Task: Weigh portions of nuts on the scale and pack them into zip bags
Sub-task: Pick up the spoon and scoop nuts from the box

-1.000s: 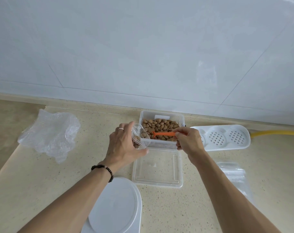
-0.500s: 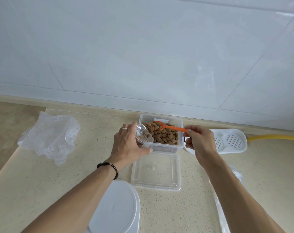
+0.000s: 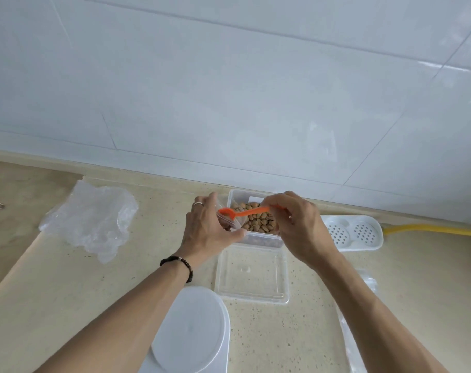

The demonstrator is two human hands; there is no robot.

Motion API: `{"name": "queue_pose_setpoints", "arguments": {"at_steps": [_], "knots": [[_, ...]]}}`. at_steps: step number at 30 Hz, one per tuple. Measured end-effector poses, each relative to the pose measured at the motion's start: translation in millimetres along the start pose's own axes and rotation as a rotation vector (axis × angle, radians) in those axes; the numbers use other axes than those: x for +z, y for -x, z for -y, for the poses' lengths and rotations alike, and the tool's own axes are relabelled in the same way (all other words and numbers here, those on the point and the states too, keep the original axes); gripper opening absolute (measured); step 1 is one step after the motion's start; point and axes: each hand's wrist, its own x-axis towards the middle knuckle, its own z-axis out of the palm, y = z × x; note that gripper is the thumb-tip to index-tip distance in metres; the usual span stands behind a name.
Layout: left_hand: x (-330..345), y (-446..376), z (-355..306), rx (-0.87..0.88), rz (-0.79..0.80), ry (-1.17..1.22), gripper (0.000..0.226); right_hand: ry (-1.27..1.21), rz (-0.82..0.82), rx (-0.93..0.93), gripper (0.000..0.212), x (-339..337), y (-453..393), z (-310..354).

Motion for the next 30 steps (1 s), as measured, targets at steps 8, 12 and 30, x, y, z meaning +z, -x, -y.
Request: {"name": "queue_pose_setpoints", "arguments": {"at_steps": [8,12,30], "knots": [[-31.8,31.4,11.5,0.068,-0.04,0.082,0.079,-0.023,-0.045,-0.063,0.021,2.0,22.3,39.2],[-41.7,50.5,21.9,0.072,-0.056,0.072,0.076,-0.071,-0.133,-0.039,0.023,2.9,39.8,54.4],[-19.3,164.3,-9.2,0.266,0.063,-0.059,0.097,-0.617,-0.513,0.854,0.012,5.3,208.8,3.5]]}}
